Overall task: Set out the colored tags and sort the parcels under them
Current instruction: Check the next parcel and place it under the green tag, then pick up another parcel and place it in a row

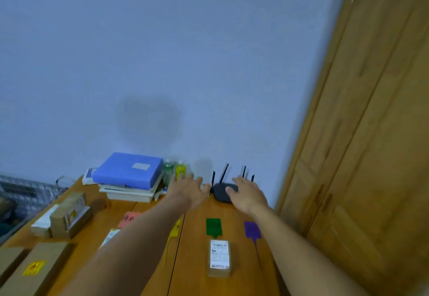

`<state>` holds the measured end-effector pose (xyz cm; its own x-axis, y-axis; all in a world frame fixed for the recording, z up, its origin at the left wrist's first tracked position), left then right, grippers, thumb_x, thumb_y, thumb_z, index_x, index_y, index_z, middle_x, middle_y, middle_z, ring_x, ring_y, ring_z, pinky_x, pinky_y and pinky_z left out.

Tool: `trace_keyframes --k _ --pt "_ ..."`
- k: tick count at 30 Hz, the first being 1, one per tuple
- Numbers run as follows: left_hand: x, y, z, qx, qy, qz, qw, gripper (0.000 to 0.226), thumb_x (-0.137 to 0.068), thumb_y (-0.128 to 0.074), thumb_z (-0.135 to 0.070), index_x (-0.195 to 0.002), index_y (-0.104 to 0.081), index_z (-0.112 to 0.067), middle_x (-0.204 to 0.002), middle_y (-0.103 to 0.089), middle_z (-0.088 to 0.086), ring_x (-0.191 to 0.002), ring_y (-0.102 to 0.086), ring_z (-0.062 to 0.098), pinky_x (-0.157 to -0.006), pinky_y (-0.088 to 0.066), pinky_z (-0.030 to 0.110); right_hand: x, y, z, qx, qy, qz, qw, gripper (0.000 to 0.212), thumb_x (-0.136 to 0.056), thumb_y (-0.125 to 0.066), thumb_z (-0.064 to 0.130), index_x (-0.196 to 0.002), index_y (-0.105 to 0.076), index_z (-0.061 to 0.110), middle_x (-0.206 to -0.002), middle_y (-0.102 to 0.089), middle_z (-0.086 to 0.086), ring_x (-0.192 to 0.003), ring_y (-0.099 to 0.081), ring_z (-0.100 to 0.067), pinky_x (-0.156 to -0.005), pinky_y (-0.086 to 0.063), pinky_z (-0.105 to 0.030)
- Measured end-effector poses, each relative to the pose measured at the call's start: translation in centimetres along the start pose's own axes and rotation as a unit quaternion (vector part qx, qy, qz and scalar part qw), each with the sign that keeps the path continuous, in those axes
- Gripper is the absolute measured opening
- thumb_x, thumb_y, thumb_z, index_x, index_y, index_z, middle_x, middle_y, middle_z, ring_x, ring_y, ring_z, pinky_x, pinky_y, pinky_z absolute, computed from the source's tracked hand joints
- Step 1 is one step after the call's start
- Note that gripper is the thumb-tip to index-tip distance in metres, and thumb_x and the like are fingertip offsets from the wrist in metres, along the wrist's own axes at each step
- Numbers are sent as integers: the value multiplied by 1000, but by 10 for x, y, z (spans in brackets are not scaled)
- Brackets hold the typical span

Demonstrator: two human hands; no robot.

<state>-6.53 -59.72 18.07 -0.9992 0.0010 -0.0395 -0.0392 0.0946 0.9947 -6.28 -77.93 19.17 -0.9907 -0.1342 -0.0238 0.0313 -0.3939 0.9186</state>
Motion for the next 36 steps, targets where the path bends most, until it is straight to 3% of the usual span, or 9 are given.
trace_keyframes --k 6,13,24,36 --pt "36 126 6 -57 -9 -76 995 73 -101 -12 -65 -151 -44 -24 -156 -45 11 -143 -39 38 -119 -26 54 32 107 72 92 51 -51 993 66 -102 -33 57 -159 -27 24 -167 -19 3 -153 -18 -23 -123 -19 -41" --pt "77 169 47 -66 7 -91 994 71 -102 -14 -65 -147 -48 -22 -151 -50 12 -139 -44 37 -116 -29 53 52 129 130 103 71 -49 991 67 -102 -33 57 -159 -26 23 -167 -21 2 -152 -20 -26 -120 -21 -43" --pt "133 181 192 -103 25 -75 991 70 -103 -14 -65 -146 -47 -21 -145 -52 12 -132 -49 36 -106 -38 49 61 71 228 57 66 -11 996 69 -100 -39 58 -159 -25 23 -165 -26 -2 -150 -25 -30 -120 -27 -45" --pt "189 169 420 -94 103 -57 989 69 -103 -14 -65 -146 -47 -22 -145 -53 10 -130 -52 32 -100 -44 48 51 -49 426 35 134 15 990 68 -99 -44 53 -157 -29 22 -162 -33 -3 -146 -34 -30 -115 -35 -45"
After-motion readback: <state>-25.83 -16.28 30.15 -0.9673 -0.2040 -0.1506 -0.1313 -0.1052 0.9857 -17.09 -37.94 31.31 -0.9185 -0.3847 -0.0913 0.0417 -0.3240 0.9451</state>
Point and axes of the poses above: each hand's wrist, its own x-axis away from the middle knuckle, its own y-axis out of the back of the hand, z = x × y, the point moved 10 cm from there along -x, towards the middle knuckle
